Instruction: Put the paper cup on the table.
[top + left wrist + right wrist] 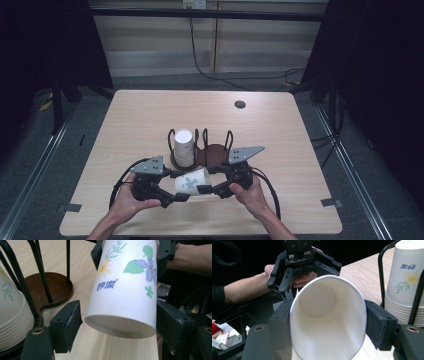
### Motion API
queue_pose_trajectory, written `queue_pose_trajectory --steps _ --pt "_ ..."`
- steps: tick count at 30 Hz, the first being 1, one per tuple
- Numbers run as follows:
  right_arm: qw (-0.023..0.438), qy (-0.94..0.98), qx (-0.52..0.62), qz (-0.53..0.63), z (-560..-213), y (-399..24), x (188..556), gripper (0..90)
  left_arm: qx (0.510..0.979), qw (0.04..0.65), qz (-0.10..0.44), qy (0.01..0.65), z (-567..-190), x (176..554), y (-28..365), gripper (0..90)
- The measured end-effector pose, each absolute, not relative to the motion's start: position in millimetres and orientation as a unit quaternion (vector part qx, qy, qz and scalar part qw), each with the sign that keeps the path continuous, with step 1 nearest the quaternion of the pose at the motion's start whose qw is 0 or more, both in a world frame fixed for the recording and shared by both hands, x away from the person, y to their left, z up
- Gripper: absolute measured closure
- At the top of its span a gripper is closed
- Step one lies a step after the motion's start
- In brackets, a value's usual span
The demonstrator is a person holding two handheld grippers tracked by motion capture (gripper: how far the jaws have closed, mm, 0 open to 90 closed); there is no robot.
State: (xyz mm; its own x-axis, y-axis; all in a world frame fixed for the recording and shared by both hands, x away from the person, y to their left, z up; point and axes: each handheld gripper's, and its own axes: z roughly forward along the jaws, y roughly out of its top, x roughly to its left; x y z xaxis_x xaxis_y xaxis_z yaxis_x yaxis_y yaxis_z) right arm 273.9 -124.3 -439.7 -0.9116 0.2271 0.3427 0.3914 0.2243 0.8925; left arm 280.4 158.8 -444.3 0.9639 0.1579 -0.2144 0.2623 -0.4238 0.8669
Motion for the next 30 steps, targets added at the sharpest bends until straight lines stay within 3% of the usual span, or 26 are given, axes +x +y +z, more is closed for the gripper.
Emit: queue_pose_trajectory --steps 8,30 --pt "0.061 -0.783 -0.201 -0.585 -438 -126 274 30.7 0.842 0.518 -0.044 0.142 -444 283 162 16.1" --pt "0.048 -0.785 -0.213 -0.579 -431 -135 275 30.6 0.844 0.512 -0.041 0.151 -447 286 169 15.9"
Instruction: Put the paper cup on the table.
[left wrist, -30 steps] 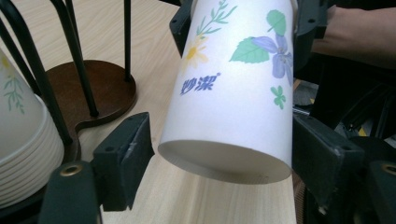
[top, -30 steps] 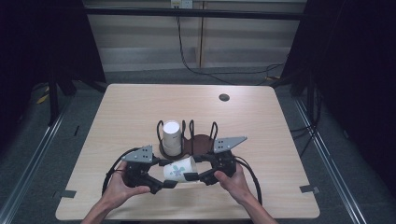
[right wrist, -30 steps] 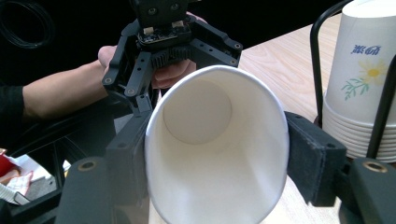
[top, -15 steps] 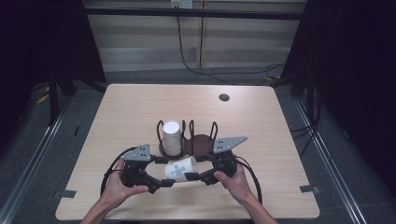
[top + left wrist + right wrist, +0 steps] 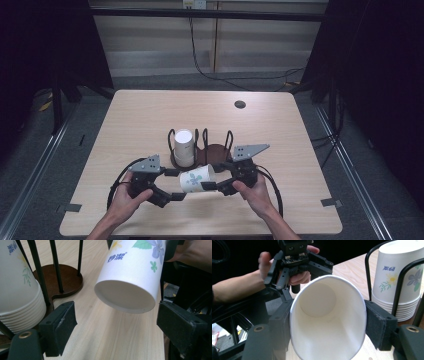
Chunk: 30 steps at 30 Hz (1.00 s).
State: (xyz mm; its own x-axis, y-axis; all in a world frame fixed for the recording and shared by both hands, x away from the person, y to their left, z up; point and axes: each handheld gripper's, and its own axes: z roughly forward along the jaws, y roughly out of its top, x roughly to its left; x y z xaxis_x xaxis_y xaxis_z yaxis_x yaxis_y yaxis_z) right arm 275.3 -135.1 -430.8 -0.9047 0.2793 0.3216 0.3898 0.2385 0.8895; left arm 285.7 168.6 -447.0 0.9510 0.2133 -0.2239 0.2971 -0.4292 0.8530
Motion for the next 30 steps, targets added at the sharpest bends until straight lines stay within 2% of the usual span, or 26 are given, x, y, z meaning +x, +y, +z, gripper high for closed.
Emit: queue_pose_trajectory --steps 3,15,30 --pt "0.045 -0.786 -0.217 -0.577 -430 -136 277 30.6 0.847 0.502 -0.04 0.169 -446 290 170 15.9" --pt "0.044 -0.794 -0.228 -0.562 -429 -143 280 30.4 0.861 0.478 -0.029 0.173 -455 288 176 16.0" --pt "0.032 -0.801 -0.255 -0.541 -425 -162 279 30.4 0.854 0.484 -0.015 0.193 -454 290 190 16.0"
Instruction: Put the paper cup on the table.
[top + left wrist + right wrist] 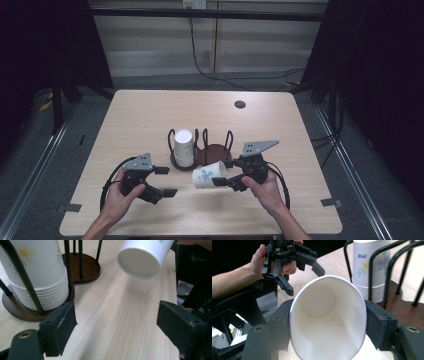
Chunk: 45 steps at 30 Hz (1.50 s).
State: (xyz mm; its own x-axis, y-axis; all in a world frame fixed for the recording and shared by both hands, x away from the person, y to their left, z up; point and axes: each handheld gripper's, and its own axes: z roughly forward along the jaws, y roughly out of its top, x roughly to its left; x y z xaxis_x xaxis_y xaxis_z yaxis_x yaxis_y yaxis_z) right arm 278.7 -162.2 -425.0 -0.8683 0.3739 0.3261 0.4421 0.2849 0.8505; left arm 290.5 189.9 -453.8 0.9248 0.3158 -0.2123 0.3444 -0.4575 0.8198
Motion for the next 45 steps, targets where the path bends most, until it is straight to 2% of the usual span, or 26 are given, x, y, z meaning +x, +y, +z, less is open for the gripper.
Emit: queue_pose_trajectory --steps 28,45 --pt "0.01 -0.812 -0.31 -0.494 -413 -209 275 30.5 0.856 0.479 -0.012 0.193 -455 291 195 16.0" --pt "-0.015 -0.825 -0.345 -0.447 -404 -234 286 30.3 0.859 0.474 -0.008 0.195 -456 291 197 16.0"
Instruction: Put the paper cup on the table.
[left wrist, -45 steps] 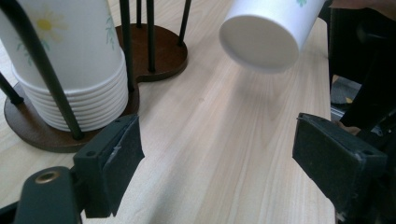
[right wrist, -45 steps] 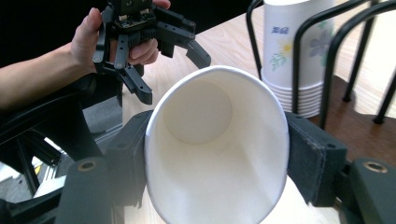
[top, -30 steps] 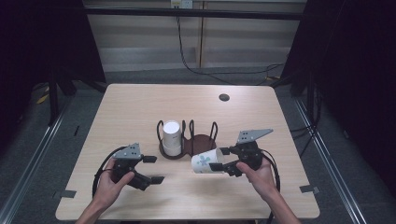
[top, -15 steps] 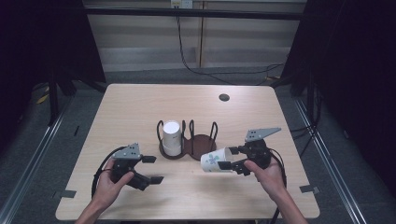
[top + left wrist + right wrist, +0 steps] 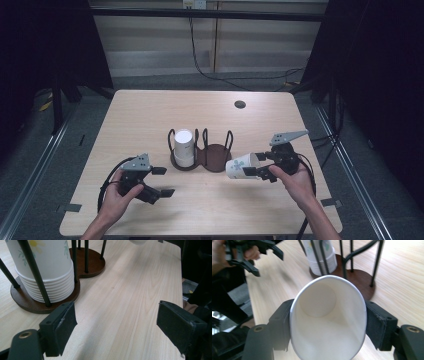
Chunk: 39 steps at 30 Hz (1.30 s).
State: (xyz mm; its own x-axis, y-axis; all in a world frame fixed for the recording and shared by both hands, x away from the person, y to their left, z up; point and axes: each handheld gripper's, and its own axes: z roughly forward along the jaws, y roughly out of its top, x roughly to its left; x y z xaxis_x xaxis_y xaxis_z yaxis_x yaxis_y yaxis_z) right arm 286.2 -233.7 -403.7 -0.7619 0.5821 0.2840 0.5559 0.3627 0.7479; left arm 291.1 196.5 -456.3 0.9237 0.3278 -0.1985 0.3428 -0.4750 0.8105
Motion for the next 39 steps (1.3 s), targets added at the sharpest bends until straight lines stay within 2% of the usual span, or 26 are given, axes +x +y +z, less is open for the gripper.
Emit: queue_pose_trajectory --steps 30,39 --pt "0.026 0.844 0.412 0.342 -398 -251 330 29.5 0.861 0.47 -0.007 0.196 -457 291 196 16.0" --pt "0.047 0.854 0.426 0.294 -392 -251 347 29.0 0.86 0.471 -0.006 0.199 -457 292 197 16.0"
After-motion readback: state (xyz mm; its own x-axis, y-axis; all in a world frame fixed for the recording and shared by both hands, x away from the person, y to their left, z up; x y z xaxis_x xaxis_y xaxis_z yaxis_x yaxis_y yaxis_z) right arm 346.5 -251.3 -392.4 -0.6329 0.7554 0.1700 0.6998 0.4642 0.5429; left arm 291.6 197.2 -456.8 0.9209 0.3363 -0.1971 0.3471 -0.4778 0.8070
